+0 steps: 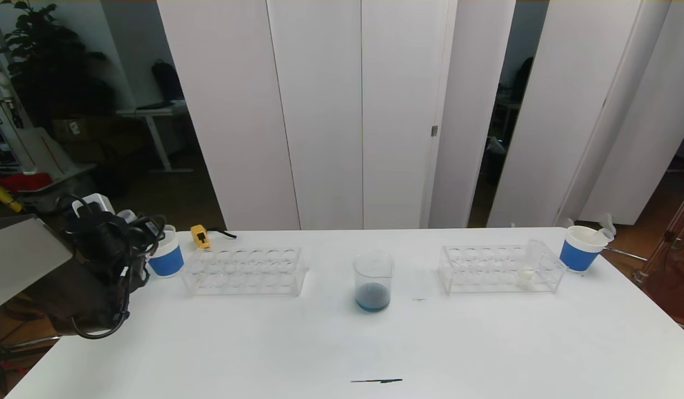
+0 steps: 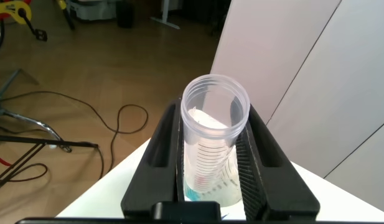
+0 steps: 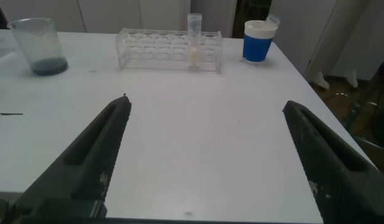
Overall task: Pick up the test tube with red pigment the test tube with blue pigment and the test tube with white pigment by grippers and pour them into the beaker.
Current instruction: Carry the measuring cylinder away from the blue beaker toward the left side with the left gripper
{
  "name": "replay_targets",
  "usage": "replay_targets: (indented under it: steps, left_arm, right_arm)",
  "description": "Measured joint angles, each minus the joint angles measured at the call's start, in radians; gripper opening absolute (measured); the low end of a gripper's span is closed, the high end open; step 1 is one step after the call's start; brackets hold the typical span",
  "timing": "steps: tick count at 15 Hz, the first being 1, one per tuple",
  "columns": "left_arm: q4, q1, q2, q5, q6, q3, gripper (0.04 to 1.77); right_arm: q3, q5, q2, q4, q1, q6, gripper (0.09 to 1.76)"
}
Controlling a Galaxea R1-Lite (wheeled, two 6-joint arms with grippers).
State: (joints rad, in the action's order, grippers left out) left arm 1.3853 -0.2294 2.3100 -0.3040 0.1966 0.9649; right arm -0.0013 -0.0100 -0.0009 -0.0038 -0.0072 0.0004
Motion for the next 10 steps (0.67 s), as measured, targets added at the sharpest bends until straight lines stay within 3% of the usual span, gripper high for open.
replay_targets:
  steps: [10]
  left_arm:
    - [-0.001, 0.014, 0.038, 0.001, 0.011, 0.013, 0.57]
  right_arm:
    - [0.000, 0.000, 0.000, 0.000, 0.000, 0.000, 1.75]
